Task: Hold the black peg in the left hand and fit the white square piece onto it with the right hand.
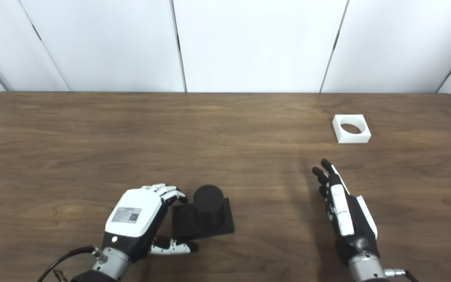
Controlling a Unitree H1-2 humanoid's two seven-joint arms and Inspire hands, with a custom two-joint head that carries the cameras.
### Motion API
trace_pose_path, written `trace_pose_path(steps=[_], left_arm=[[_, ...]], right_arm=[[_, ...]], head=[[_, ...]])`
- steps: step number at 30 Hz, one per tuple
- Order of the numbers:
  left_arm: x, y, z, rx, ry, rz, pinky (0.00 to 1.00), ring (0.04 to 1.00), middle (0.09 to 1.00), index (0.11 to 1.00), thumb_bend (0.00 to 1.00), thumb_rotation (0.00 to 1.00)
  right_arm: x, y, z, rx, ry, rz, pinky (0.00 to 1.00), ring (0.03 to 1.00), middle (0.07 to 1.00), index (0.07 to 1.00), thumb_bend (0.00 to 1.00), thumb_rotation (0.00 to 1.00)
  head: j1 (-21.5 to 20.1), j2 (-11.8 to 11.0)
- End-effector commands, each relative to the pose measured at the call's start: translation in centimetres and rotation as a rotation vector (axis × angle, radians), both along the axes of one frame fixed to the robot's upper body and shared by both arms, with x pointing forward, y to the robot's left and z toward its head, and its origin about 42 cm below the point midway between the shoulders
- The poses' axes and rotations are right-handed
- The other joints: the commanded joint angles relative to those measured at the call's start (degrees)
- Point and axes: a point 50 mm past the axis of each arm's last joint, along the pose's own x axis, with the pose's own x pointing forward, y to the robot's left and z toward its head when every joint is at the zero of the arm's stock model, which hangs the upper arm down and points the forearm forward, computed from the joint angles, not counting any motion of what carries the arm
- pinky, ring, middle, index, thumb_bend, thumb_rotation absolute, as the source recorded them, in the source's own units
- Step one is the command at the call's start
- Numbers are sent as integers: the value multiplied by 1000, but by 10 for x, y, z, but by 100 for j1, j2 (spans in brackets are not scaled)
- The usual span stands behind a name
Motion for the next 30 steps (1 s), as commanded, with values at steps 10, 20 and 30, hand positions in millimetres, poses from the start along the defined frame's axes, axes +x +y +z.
trace_pose_path(steps=[10, 20, 30], left_arm=[[6, 1, 1, -36, 9, 28, 800, 844, 817, 690, 885, 462], [9, 2, -4, -80, -7, 57, 773, 825, 788, 622, 825, 355], [14, 5, -23, -210, -68, 88, 717, 776, 722, 494, 526, 62]], right_arm=[[4, 2, 8, 23, -37, -2, 1000, 971, 920, 968, 543, 1000], [4, 1, 8, 25, -38, 10, 1000, 979, 934, 979, 556, 1000], [1, 1, 10, 21, -42, -2, 1000, 965, 920, 967, 535, 1000]], head=[[9, 31], [-28, 45], [-193, 58]])
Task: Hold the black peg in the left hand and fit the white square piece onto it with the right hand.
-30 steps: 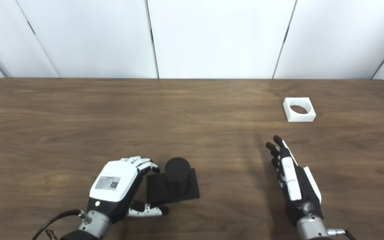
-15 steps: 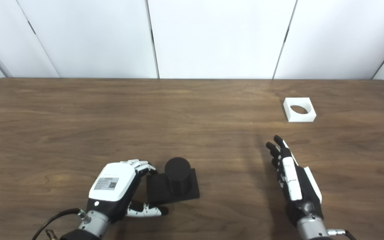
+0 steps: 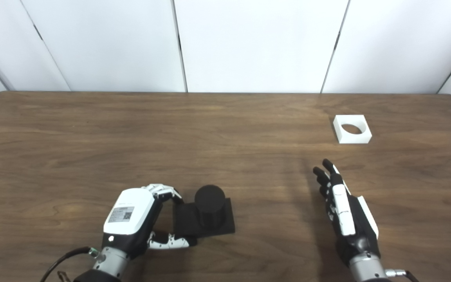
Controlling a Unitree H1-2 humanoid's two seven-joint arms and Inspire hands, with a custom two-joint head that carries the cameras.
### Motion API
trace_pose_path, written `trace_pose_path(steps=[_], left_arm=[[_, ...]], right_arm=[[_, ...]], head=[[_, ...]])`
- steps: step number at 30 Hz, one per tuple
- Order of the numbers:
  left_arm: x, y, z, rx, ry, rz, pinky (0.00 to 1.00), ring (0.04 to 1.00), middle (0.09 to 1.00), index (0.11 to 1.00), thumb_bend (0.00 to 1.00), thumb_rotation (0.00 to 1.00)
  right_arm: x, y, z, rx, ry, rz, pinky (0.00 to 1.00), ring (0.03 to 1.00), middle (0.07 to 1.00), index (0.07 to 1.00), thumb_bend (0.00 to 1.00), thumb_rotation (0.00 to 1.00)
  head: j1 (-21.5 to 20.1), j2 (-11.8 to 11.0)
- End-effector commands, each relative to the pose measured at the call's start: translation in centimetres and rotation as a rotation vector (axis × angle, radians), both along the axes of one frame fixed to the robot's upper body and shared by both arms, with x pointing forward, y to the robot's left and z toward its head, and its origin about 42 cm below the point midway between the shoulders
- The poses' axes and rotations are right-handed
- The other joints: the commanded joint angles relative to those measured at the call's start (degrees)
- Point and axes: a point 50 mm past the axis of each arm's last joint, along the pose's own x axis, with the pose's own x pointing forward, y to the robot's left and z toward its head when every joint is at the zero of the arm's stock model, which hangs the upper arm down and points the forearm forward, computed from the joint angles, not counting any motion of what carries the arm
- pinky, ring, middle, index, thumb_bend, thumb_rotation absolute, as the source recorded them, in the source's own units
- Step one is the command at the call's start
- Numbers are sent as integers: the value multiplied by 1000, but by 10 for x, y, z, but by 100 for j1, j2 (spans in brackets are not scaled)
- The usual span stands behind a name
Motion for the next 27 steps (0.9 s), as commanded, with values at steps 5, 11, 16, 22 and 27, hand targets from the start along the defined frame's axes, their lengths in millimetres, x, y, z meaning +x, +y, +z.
trace_pose_path(steps=[5, 11, 16, 22, 27], left_arm=[[4, -1, -11, -50, -9, 24, 709, 775, 713, 489, 511, 50], [3, 5, -18, -68, 15, 0, 698, 777, 714, 489, 507, 49], [3, 10, -19, -78, 39, -16, 686, 783, 721, 490, 506, 48], [3, 14, -22, -58, 115, -49, 704, 801, 741, 491, 506, 49], [3, 15, -20, -17, 184, -70, 737, 825, 757, 492, 507, 52]], right_arm=[[-1, 3, 12, 3, -37, -13, 1000, 961, 911, 956, 533, 1000], [-2, 3, 12, -8, -28, -12, 1000, 966, 907, 958, 541, 1000], [-3, 5, 13, -19, -28, -14, 1000, 968, 910, 966, 546, 1000], [-3, 7, 19, -11, -54, -9, 1000, 967, 904, 965, 585, 1000], [-5, 7, 24, -22, -57, -20, 1000, 962, 905, 957, 566, 1000]], head=[[-274, 17], [-515, 1], [-753, -6], [-958, -9], [-1100, -25]])
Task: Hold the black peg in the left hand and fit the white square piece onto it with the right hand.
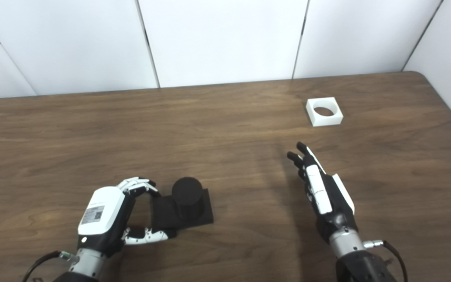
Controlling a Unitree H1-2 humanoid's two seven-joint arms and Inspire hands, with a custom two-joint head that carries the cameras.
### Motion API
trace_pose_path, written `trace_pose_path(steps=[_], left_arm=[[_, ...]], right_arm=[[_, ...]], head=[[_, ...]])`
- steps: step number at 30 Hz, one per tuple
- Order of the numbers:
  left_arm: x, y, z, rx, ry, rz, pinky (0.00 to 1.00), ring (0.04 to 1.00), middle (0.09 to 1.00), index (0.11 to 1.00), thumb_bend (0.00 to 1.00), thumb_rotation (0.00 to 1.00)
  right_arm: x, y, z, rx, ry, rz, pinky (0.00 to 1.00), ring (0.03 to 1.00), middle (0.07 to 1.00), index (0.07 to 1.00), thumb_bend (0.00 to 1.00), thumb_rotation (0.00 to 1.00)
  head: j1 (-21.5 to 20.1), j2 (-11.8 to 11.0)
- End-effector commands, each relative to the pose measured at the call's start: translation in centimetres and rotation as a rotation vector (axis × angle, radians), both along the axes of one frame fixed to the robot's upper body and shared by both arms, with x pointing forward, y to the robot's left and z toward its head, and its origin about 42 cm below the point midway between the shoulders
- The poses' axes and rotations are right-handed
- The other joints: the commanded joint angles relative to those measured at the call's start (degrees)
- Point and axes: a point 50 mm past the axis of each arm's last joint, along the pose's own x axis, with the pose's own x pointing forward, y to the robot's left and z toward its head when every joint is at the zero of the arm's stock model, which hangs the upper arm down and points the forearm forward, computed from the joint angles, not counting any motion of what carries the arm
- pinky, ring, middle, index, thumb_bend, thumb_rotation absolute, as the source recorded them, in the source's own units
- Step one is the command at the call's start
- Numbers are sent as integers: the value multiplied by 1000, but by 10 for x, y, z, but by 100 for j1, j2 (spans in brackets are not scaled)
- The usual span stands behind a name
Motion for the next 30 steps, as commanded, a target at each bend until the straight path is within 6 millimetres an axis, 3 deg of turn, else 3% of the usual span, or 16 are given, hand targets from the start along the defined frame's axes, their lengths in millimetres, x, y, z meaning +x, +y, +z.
trace_pose_path(steps=[1, 9, 13, 14, 20, 25, 30], left_arm=[[-6, 2, -16, 44, 141, -10, 735, 824, 755, 491, 508, 52], [-6, 1, -16, 87, 170, -31, 719, 805, 743, 491, 513, 49], [-6, 0, -17, 82, 184, -27, 735, 811, 744, 490, 513, 48], [-7, 0, -17, 83, 184, -27, 734, 811, 745, 490, 514, 48], [-7, 2, -21, 101, 180, -32, 731, 809, 745, 491, 515, 47], [-8, 4, -20, 107, 183, -30, 740, 812, 744, 491, 515, 46], [-9, 7, -21, 116, 184, -34, 740, 810, 741, 490, 515, 46]], right_arm=[[-1, 5, 15, 15, -63, -11, 1000, 960, 904, 955, 556, 1000], [4, -7, 39, -17, -132, -13, 995, 924, 877, 943, 486, 990], [21, -24, 63, -155, -204, -11, 999, 912, 873, 910, 437, 825], [26, -29, 70, -205, -225, -3, 1000, 924, 877, 902, 437, 731], [61, -53, 104, -551, -298, 36, 892, 902, 881, 851, 620, 357], [103, -71, 136, -837, -302, 70, 934, 923, 892, 813, 746, 271], [139, -79, 158, -1026, -260, 95, 844, 932, 912, 777, 830, 193]], head=[[-157, -21], [-490, -125], [-553, -178], [-553, -178], [-889, -373], [-1041, -396], [-1197, -414]])
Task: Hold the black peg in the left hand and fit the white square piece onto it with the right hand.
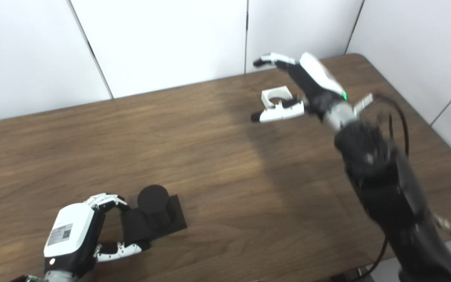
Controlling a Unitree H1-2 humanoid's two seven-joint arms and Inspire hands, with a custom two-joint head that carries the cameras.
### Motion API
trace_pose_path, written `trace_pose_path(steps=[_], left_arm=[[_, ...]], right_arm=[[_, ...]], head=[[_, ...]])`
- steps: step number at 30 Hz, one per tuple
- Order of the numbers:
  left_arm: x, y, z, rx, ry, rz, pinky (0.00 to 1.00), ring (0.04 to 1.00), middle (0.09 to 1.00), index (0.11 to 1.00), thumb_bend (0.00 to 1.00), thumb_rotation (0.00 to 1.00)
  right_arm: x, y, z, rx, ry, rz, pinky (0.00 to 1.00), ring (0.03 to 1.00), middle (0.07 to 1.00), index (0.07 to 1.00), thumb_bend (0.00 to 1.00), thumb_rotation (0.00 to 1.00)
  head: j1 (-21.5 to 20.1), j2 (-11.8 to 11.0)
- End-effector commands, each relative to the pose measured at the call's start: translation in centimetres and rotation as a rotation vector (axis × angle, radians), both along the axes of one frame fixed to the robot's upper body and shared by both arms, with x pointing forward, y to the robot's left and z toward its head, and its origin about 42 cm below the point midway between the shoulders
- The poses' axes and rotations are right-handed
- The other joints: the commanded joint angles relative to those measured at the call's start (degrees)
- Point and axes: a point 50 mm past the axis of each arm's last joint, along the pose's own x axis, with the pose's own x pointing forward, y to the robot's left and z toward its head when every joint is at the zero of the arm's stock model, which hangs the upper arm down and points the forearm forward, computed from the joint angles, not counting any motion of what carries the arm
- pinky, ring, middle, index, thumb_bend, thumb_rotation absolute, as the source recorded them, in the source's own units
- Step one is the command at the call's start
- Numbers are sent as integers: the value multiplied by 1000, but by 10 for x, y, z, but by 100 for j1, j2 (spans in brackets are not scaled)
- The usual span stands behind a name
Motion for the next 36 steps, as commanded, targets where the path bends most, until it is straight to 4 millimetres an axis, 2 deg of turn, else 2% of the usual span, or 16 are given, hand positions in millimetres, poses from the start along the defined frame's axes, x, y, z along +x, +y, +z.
trace_pose_path(steps=[1, 4, 9, 19, 23, 36], left_arm=[[-10, 8, -25, 56, 159, -5, 740, 809, 741, 490, 515, 47], [-11, 8, -24, 70, 160, -5, 741, 809, 745, 490, 515, 48], [-11, 10, -24, 61, 154, -5, 737, 806, 740, 490, 516, 48], [-11, 14, -24, 59, 152, -7, 737, 808, 739, 490, 516, 49], [-12, 16, -24, 54, 156, -5, 742, 810, 739, 490, 515, 49], [-12, 16, -23, 40, 147, -7, 738, 810, 736, 490, 516, 48]], right_arm=[[15, -5, 23, -93, -35, -5, 837, 934, 913, 773, 842, 183], [37, -9, 29, -160, 6, -17, 848, 958, 923, 764, 886, 145], [68, -17, 33, -241, 74, -35, 984, 991, 939, 754, 912, 117], [116, -28, 31, -461, 268, -68, 1000, 1000, 979, 780, 950, 177], [128, -28, 27, -548, 332, -71, 1000, 1000, 988, 792, 998, 194], [152, -33, 18, -628, 403, -133, 1000, 1000, 998, 817, 1000, 166]], head=[[-75, -9], [-113, -17], [-144, -4], [-220, -10], [-217, -4], [-217, -4]])
